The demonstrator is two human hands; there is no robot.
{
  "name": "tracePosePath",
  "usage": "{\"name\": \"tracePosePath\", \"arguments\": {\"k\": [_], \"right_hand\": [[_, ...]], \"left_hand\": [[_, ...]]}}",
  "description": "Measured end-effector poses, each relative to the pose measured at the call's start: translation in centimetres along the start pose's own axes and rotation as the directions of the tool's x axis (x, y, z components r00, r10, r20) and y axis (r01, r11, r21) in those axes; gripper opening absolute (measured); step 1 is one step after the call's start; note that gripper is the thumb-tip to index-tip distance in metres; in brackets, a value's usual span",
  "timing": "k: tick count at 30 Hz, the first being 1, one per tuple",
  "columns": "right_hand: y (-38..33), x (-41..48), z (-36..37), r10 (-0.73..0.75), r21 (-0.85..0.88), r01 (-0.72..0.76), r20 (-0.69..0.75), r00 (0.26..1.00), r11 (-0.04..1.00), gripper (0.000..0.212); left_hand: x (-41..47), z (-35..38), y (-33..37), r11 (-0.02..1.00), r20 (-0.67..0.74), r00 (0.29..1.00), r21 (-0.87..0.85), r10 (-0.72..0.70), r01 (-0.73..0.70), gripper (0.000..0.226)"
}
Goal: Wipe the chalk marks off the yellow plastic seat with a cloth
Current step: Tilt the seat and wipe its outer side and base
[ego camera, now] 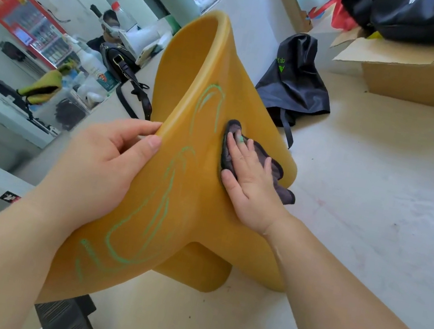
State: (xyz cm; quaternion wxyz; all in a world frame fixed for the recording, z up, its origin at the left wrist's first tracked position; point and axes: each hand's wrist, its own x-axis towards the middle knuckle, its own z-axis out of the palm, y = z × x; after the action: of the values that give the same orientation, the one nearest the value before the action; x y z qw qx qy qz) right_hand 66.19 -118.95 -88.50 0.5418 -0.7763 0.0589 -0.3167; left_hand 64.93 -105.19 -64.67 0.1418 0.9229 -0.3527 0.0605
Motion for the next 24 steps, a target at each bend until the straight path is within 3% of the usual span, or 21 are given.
{"name": "tracePosePath", "arguments": {"k": [6, 10, 15, 18, 21, 24], "right_hand": [[-0.6, 2.5, -0.2, 0.085, 0.214, -0.089, 0.024, 0.996, 0.973, 0.061], [-4.5, 5.1, -0.9, 0.163, 0.44, -0.138, -0.02, 0.986, 0.887, 0.059], [-10.3, 2.7, 0.4, 0.028, 0.436, 0.068, -0.21, 0.977, 0.897, 0.062], [-10.7, 2.1, 1.0, -0.003, 0.402, 0.109, -0.256, 0.967, 0.909, 0.061], [-9.3, 5.4, -0.4, 0.064, 0.381, 0.041, -0.259, 0.964, 0.924, 0.06], [-8.1, 9.9, -2.8, 0.215, 0.534, -0.091, -0.175, 0.961, 0.841, 0.064]], "left_hand": [[-0.1, 0.0, 0.0, 0.999, -0.013, 0.999, 0.03, 0.037, -0.036, 0.029], [0.0, 0.1, 0.0, 0.997, -0.011, 0.999, 0.055, 0.047, -0.046, 0.032], [0.0, -0.1, -0.2, 0.995, -0.01, 0.996, 0.04, 0.09, -0.089, 0.034], [-0.1, -0.1, 0.0, 0.992, 0.003, 0.993, 0.044, 0.116, -0.116, 0.033], [0.0, -0.1, -0.2, 0.994, 0.001, 0.995, 0.044, 0.096, -0.096, 0.035], [0.0, -0.1, -0.4, 0.997, 0.008, 0.998, 0.042, 0.07, -0.07, 0.036]]}}
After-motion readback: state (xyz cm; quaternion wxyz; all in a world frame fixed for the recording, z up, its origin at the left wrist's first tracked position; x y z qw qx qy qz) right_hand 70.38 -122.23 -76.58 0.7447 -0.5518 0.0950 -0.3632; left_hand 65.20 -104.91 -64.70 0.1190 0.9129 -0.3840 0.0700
